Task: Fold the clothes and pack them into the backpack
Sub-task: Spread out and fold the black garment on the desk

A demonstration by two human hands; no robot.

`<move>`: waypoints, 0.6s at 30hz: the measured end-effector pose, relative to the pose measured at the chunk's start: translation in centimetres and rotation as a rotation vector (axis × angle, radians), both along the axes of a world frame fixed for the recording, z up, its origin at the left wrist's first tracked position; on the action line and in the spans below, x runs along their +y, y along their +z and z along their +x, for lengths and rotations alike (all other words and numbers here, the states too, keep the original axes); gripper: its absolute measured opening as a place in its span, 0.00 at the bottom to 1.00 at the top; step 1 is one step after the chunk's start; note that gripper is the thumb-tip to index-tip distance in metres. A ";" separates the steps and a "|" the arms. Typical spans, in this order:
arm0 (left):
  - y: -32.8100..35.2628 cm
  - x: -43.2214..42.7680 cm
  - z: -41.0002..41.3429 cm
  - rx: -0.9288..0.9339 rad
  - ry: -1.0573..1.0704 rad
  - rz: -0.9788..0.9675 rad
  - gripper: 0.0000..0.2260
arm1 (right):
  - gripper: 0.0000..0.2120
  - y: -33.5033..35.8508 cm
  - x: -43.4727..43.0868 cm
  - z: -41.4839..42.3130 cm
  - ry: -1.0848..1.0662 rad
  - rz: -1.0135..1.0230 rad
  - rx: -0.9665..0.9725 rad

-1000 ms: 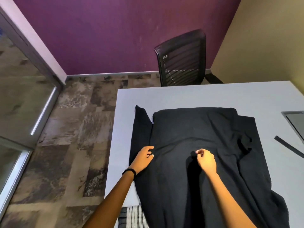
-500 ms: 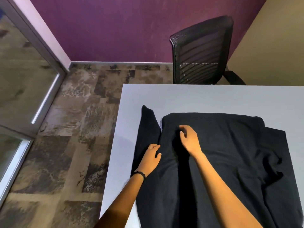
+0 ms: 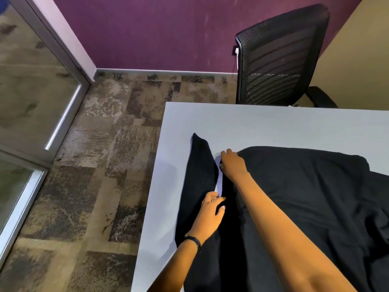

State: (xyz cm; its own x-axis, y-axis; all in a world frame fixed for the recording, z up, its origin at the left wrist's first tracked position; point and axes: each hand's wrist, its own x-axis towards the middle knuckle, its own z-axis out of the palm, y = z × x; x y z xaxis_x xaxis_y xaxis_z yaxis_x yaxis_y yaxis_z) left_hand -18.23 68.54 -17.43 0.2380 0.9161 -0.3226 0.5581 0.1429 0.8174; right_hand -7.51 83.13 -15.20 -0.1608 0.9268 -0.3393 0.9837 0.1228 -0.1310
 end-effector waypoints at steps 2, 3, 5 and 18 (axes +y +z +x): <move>0.1 0.2 -0.2 -0.068 0.053 -0.068 0.17 | 0.10 0.2 0.2 0.6 -0.086 0.058 0.113; 0.4 0.3 -0.1 -0.112 0.093 -0.104 0.18 | 0.09 0.3 0.1 1.1 -0.162 0.124 0.255; 1.0 0.9 0.1 -0.202 0.201 -0.192 0.19 | 0.07 1.1 -0.3 2.0 -0.322 0.264 0.601; 1.5 8.3 2.1 -0.708 0.458 -0.641 0.23 | 0.09 2.1 -2.2 6.4 -0.568 0.122 1.108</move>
